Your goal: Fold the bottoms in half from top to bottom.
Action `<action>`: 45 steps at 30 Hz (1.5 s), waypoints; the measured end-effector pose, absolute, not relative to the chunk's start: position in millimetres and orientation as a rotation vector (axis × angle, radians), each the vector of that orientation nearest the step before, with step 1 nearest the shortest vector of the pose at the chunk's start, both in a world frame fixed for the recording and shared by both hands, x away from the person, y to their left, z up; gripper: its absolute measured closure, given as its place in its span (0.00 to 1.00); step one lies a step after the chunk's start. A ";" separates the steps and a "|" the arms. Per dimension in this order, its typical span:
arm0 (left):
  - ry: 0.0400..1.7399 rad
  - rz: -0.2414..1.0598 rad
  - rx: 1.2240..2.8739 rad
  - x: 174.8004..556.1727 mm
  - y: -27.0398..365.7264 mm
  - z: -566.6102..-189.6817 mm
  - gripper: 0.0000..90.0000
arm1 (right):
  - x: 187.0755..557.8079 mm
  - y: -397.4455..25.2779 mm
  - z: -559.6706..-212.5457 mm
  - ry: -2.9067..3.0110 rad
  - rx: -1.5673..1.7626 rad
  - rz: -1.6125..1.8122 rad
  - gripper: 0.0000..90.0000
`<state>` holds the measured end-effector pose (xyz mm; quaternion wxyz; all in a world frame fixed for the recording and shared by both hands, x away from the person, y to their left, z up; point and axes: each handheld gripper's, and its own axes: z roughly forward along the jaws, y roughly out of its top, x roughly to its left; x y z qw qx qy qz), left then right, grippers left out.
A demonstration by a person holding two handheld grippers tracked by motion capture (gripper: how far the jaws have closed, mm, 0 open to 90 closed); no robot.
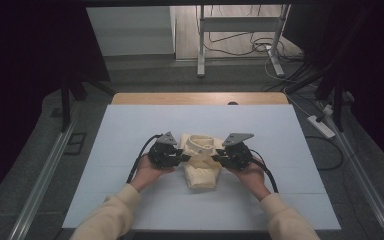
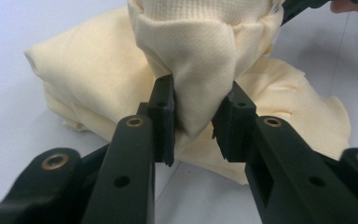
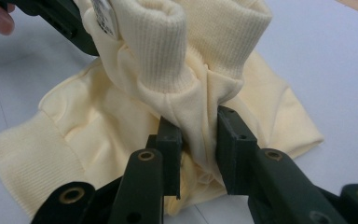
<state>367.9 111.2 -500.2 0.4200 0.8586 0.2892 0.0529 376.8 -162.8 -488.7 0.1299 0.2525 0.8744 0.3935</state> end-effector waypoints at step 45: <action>0.877 0.179 2.043 343.8 145.2 -468.2 0.35 | 359.6 -197.7 -462.1 2.496 0.943 1.225 0.53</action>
